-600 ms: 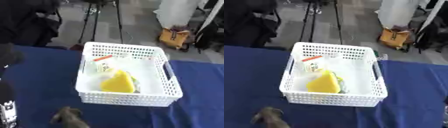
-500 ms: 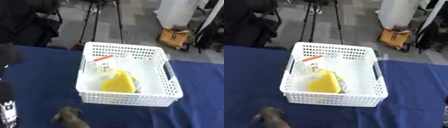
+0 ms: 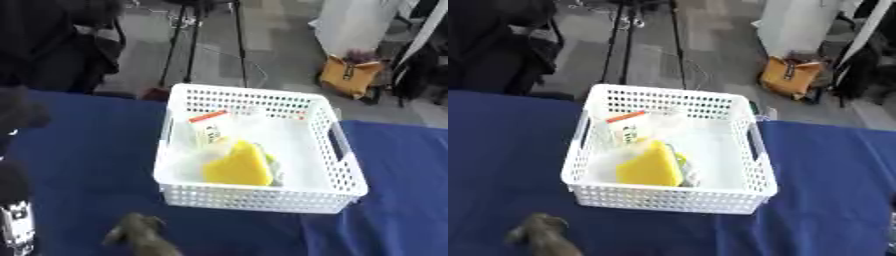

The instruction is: Pick up objects on the table and place them in the box.

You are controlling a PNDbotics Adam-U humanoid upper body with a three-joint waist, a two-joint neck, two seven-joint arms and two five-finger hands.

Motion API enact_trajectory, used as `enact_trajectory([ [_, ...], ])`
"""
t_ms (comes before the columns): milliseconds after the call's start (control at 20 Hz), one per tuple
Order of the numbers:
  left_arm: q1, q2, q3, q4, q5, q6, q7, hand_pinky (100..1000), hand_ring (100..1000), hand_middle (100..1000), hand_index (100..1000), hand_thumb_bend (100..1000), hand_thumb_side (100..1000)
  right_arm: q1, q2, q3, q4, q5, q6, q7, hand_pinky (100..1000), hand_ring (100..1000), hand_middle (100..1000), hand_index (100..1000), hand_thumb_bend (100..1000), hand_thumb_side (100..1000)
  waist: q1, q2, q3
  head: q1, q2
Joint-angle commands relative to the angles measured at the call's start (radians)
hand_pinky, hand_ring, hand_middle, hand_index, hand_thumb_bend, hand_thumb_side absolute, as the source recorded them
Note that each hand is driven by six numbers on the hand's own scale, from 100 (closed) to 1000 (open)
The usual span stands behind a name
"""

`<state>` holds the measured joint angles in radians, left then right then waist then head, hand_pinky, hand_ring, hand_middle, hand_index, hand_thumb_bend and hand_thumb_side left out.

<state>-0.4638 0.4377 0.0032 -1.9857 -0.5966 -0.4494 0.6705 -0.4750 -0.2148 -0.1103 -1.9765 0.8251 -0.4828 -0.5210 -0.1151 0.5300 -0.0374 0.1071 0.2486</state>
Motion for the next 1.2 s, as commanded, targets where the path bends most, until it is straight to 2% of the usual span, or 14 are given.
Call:
enact_trajectory([
  [50,-0.011,0.011,0.001,-0.014,0.005,-0.015,0.011,656,742,813,821,100,907,-0.010,-0.029,-0.003,-0.024,0.000,0.002,-0.005,813,765,745,812,100,899,0.010,-0.037,-0.006,0.002,0.011],
  [100,-0.011,0.012,0.001,-0.014,0.005,-0.014,0.011,656,742,813,821,100,907,-0.011,-0.031,-0.002,-0.024,-0.001,0.002,-0.005,813,765,745,812,100,899,0.011,-0.037,-0.007,0.002,0.012],
  [150,-0.005,0.010,-0.003,-0.014,0.008,-0.008,0.004,677,783,858,857,100,915,-0.020,-0.050,0.001,-0.024,-0.001,0.001,-0.004,820,772,752,820,100,909,0.022,-0.039,-0.023,0.000,0.014],
  [300,0.001,0.004,-0.006,-0.014,0.017,0.009,-0.029,680,785,860,858,100,916,-0.033,-0.078,0.008,-0.024,-0.007,0.006,-0.002,821,772,752,821,100,910,0.036,-0.042,-0.043,0.000,0.020],
  [350,0.004,-0.011,-0.005,-0.014,0.026,0.018,-0.038,710,826,902,885,100,949,-0.040,-0.093,0.010,-0.024,-0.003,0.004,0.000,829,779,758,830,100,917,0.042,-0.049,-0.048,0.007,0.045],
  [600,0.011,-0.071,0.000,-0.014,0.061,0.054,-0.104,729,844,920,899,100,959,-0.059,-0.148,0.028,-0.024,-0.016,0.032,0.059,836,781,759,839,100,937,0.067,-0.083,-0.050,0.031,0.156],
  [800,0.019,-0.093,0.005,-0.014,0.073,0.064,-0.141,741,856,933,908,100,968,-0.068,-0.174,0.032,-0.022,-0.024,0.047,0.113,841,787,765,853,100,950,0.074,-0.098,-0.045,0.039,0.198],
  [1200,0.061,-0.123,0.012,-0.014,0.058,0.075,-0.226,819,946,1000,976,100,975,-0.072,-0.235,0.051,-0.009,-0.031,0.076,0.261,861,832,818,914,100,996,0.089,-0.132,-0.018,0.025,0.279],
])
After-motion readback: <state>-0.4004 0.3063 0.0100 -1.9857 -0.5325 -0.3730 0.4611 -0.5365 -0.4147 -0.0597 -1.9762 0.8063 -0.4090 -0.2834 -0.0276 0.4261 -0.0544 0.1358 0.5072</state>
